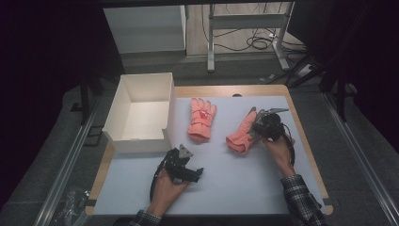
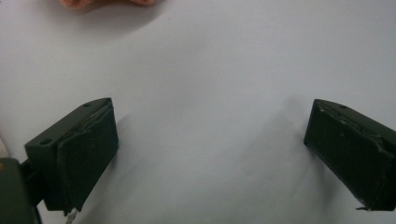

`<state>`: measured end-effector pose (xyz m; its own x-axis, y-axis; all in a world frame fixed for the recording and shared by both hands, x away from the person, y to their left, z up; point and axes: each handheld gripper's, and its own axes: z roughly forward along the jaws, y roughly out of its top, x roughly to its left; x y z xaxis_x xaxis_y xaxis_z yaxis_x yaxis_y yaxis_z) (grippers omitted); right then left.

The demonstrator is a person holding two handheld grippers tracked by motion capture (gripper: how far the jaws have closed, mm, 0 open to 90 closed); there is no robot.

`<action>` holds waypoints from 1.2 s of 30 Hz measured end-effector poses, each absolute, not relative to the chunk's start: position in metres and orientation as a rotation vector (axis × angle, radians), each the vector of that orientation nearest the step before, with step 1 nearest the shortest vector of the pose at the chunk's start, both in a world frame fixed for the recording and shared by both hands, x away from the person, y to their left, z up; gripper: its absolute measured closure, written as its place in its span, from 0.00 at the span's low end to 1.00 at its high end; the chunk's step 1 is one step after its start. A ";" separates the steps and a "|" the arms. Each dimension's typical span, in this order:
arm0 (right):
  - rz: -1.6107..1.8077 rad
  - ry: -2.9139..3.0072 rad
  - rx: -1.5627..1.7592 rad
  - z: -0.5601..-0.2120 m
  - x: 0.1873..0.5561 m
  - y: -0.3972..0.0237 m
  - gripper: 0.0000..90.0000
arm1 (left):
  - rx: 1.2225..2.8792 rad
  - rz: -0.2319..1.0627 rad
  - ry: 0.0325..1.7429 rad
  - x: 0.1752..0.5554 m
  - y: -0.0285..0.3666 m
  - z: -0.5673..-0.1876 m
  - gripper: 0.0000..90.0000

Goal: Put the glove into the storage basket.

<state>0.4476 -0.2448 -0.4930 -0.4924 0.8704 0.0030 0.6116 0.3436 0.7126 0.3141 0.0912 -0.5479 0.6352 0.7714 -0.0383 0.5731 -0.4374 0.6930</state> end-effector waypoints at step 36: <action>1.270 2.586 0.960 -0.473 0.363 -0.228 0.97 | 2.176 0.376 1.037 0.314 0.092 -0.548 0.03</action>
<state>0.3629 -0.2281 -0.4727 -0.7951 0.5807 0.1750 0.4934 0.4516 0.7434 0.3144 0.0917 -0.5477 0.6395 0.7681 -0.0319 0.5690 -0.4450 0.6915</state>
